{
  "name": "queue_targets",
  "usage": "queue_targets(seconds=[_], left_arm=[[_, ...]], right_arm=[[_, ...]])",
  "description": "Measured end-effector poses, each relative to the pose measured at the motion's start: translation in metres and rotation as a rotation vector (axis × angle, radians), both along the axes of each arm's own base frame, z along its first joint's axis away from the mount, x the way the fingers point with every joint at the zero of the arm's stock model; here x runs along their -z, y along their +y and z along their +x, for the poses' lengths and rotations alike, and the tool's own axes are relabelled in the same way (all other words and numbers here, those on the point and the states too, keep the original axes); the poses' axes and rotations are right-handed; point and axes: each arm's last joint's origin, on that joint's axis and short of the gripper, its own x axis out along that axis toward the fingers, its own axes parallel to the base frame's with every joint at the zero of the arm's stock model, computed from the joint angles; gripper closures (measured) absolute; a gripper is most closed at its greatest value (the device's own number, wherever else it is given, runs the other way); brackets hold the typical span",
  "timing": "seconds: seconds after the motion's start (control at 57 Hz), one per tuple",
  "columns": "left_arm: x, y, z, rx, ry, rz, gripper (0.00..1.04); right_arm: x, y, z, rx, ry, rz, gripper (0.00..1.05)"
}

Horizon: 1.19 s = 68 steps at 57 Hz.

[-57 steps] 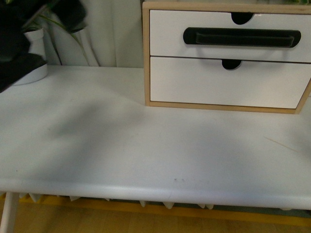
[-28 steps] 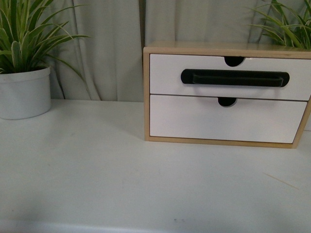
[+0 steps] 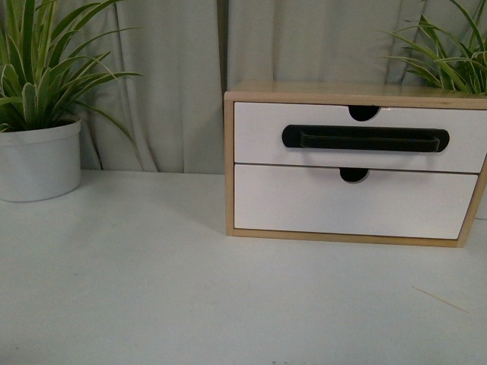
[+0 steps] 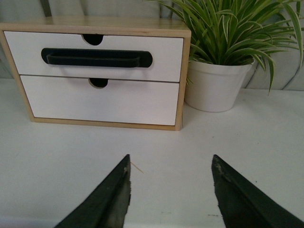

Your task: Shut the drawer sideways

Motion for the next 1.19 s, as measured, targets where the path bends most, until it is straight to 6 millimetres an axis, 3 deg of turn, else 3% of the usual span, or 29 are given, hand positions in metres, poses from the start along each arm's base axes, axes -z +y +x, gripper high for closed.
queue_targets(seconds=[0.035,0.228,0.281,0.404,0.719,1.14,1.193], left_arm=[[0.003,-0.002,-0.001,-0.002,0.004,0.011,0.67],[0.008,-0.009,-0.005,0.002,0.004,0.027,1.00],[0.009,-0.011,-0.007,-0.015,0.004,0.030,1.01],[0.014,-0.020,-0.009,0.011,-0.006,0.035,1.01],[0.020,-0.021,-0.017,0.008,0.015,0.035,1.01],[0.020,-0.021,-0.023,0.007,-0.003,0.035,1.01],[0.020,-0.021,-0.023,0.007,-0.003,0.035,0.97]], right_arm=[[0.003,0.000,-0.001,0.000,0.001,0.009,0.64],[0.009,0.000,-0.004,0.000,-0.004,0.018,0.95],[0.010,0.000,-0.005,0.000,-0.006,0.016,1.04],[0.015,0.000,-0.007,0.000,-0.002,0.021,1.03],[0.028,0.000,-0.018,-0.001,-0.003,0.021,1.03],[0.028,0.000,-0.018,-0.001,-0.003,0.021,1.03],[0.028,0.000,-0.018,-0.001,-0.003,0.021,0.99]])
